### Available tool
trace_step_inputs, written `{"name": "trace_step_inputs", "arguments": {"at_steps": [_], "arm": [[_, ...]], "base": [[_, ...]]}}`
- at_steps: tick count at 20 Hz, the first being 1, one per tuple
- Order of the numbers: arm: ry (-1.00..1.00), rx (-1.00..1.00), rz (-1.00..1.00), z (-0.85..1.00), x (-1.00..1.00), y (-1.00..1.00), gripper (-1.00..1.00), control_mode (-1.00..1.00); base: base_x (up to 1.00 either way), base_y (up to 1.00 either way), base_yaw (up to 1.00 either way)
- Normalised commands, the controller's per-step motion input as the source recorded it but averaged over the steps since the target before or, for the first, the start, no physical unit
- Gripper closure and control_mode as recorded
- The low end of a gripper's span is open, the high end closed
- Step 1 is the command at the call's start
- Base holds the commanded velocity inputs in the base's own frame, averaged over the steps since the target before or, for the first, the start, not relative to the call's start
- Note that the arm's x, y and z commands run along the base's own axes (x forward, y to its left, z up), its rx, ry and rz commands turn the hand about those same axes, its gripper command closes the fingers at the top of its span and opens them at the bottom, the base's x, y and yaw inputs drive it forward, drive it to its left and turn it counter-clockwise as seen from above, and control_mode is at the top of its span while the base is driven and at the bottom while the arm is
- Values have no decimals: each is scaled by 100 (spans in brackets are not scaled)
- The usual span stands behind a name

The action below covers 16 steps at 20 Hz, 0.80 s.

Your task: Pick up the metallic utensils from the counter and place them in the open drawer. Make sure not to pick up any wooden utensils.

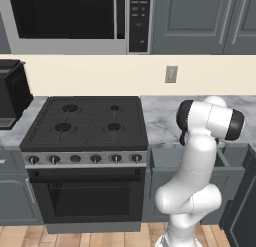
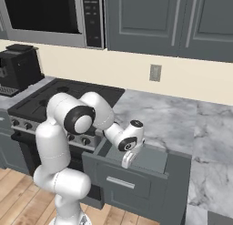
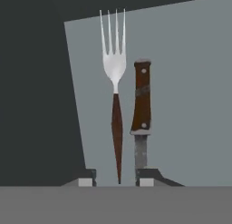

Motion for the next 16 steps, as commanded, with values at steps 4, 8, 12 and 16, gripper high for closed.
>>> {"name": "trace_step_inputs", "arguments": {"at_steps": [4, 8, 12, 16], "arm": [[0, 0, 0, -29, -15, 0, -100, -100], [0, 0, 0, -27, -16, 0, -100, -100], [0, 0, 0, -16, -26, -1, -100, -100], [0, 6, 0, 5, -28, -6, -100, -100]], "base": [[0, 0, 0], [0, 0, 0], [0, 0, 0], [0, 0, 0]]}}
